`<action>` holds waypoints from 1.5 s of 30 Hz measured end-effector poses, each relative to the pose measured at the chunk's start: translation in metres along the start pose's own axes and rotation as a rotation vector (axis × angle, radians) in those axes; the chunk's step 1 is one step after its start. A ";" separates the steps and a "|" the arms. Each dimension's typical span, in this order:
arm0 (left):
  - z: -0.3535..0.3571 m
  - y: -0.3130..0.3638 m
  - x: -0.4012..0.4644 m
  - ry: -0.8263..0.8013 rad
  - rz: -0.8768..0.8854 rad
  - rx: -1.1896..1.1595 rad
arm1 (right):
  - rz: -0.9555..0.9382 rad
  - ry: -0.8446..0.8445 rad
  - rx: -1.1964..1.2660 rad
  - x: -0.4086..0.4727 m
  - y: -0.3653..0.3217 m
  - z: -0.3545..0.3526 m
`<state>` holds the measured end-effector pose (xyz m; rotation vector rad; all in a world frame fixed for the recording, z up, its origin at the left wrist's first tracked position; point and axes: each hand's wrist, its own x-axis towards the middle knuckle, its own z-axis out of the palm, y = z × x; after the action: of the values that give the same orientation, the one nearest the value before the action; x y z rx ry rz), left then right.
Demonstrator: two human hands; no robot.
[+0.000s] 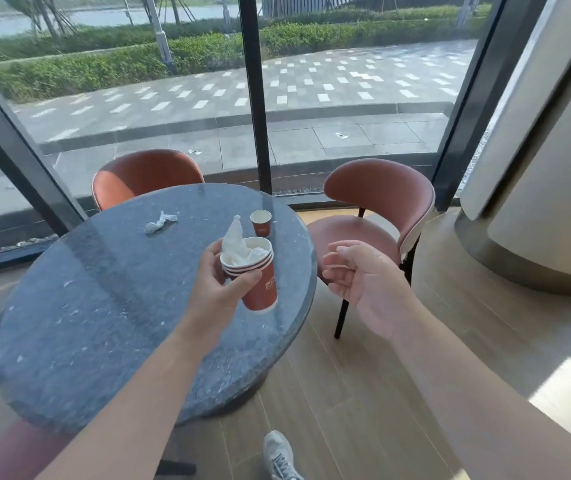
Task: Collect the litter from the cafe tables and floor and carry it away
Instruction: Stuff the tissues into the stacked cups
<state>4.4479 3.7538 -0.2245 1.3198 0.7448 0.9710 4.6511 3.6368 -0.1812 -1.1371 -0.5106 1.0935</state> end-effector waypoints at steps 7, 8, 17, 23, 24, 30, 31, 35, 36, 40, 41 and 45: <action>-0.023 -0.020 0.108 0.014 0.010 -0.062 | 0.049 -0.001 -0.045 0.112 0.002 0.021; -0.029 -0.020 0.125 0.019 0.014 -0.069 | 0.057 0.007 -0.054 0.130 0.001 0.028; -0.083 -0.013 0.240 0.046 0.078 -0.093 | 0.074 -0.072 -0.149 0.249 -0.011 0.094; -0.124 -0.035 0.264 0.109 0.011 -0.066 | 0.124 -0.087 -0.217 0.298 0.008 0.118; -0.129 -0.039 0.266 0.124 0.000 -0.057 | 0.127 -0.100 -0.220 0.305 0.012 0.121; -0.135 -0.059 0.275 0.176 -0.068 0.018 | 0.218 -0.140 -0.228 0.347 0.023 0.118; -0.131 -0.061 0.277 0.184 -0.079 0.035 | 0.223 -0.138 -0.231 0.356 0.026 0.115; -0.110 -0.076 0.292 0.212 -0.125 0.095 | 0.237 -0.135 -0.229 0.390 0.038 0.102; -0.103 -0.079 0.297 0.215 -0.134 0.113 | 0.248 -0.144 -0.223 0.399 0.040 0.097; -0.073 -0.093 0.329 0.222 -0.171 0.166 | 0.291 -0.174 -0.205 0.441 0.042 0.073; -0.064 -0.098 0.339 0.228 -0.183 0.174 | 0.301 -0.180 -0.197 0.453 0.041 0.066; -0.029 -0.119 0.376 0.302 -0.234 0.199 | 0.352 -0.228 -0.165 0.497 0.034 0.038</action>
<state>4.6031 4.1063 -0.3144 1.2339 1.2258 0.9331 4.8168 4.0956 -0.2896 -1.2843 -0.6009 1.5199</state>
